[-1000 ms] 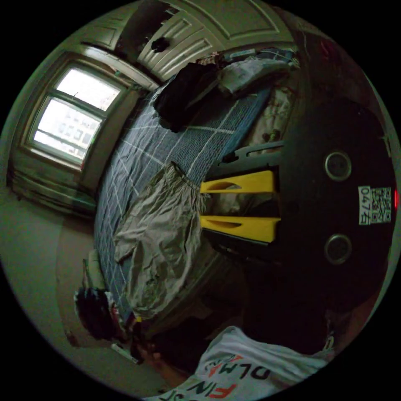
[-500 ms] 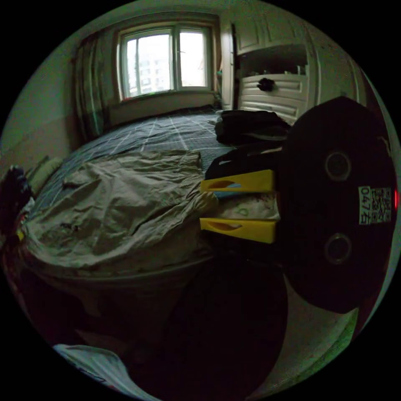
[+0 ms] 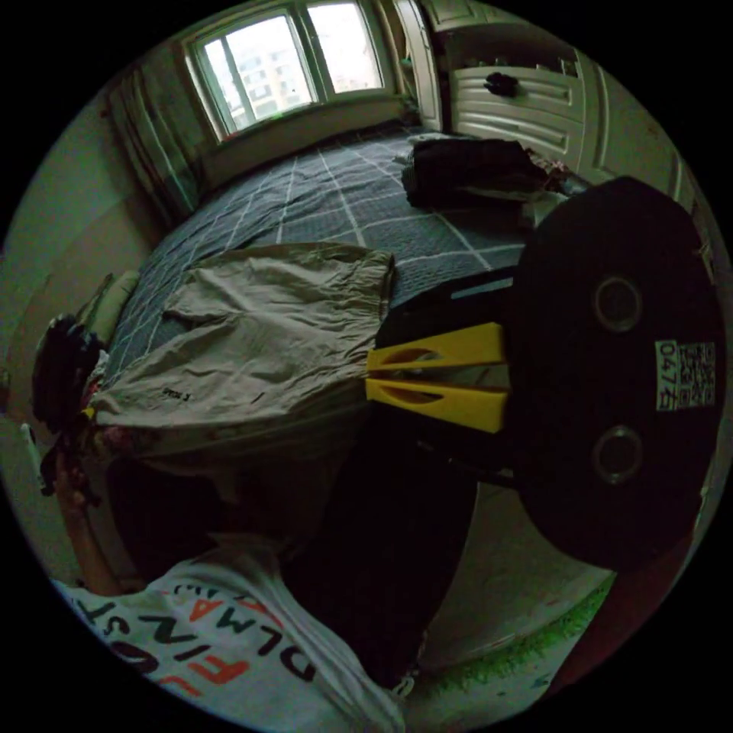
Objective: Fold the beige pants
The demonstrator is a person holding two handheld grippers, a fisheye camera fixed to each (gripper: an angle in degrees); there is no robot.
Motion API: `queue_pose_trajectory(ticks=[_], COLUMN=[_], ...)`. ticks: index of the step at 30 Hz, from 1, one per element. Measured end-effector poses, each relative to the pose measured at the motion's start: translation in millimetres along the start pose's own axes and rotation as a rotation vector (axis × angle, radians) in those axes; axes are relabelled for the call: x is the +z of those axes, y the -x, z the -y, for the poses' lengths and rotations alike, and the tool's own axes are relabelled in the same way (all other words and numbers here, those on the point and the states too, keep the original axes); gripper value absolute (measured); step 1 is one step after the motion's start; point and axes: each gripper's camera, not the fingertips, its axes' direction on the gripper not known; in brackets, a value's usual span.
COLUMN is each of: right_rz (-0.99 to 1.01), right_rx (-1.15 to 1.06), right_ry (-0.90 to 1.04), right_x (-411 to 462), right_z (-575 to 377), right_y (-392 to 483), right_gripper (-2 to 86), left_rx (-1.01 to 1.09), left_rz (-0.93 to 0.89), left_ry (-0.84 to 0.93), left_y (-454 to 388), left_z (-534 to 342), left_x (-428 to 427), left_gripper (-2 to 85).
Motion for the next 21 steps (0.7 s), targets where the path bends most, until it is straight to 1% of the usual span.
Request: queue_pose_trajectory(ticks=[2, 4, 5, 7, 10, 13, 14, 18, 21], right_rz=[0.062, 0.147, 0.158, 0.192, 0.226, 0.199, 0.189, 0.18, 0.215], right_rx=[0.061, 0.178, 0.209, 0.341, 0.457, 0.5, 0.504, 0.544, 0.604], right_ry=[-0.052, -0.148, -0.17, -0.215, -0.228, -0.188, -0.179, -0.106, -0.155], right_x=[-4.2, -8.8, -9.1, -3.4, 15.5, 42.4, 48.0, 81.9, 87.1], right_z=[-7.2, -21.4, -25.5, -40.7, -55.0, -62.0, -63.1, -75.3, -92.1], right_y=[-22.3, -64.8, -76.2, -123.0, -172.1, -202.2, -206.0, -224.1, -234.0], right_gripper=[0.1, 0.2, 0.2, 0.2, 0.2, 0.2, 0.2, 0.1, 0.1], left_rx=[0.029, 0.084, 0.111, 0.135, 0.147, 0.125, 0.11, 0.085, 0.112], left_rz=[0.007, 0.02, 0.023, -0.006, -0.015, 0.044, 0.069, 0.093, 0.145], left_ry=[0.008, 0.013, 0.027, 0.062, 0.185, 0.31, 0.332, 0.362, 0.396], left_y=[-8.0, -19.2, -26.7, -37.2, -55.8, -75.9, -83.4, -104.8, -120.0], left_z=[36.6, 74.0, 102.4, 147.6, 221.2, 276.5, 292.2, 329.7, 353.3], left_x=[17.2, 33.8, 48.8, 75.9, 136.3, 204.9, 228.8, 280.9, 313.4], left_gripper=[-1.0, -1.0, -1.0, -1.0, -1.0, -1.0, -1.0, -0.9, -0.8])
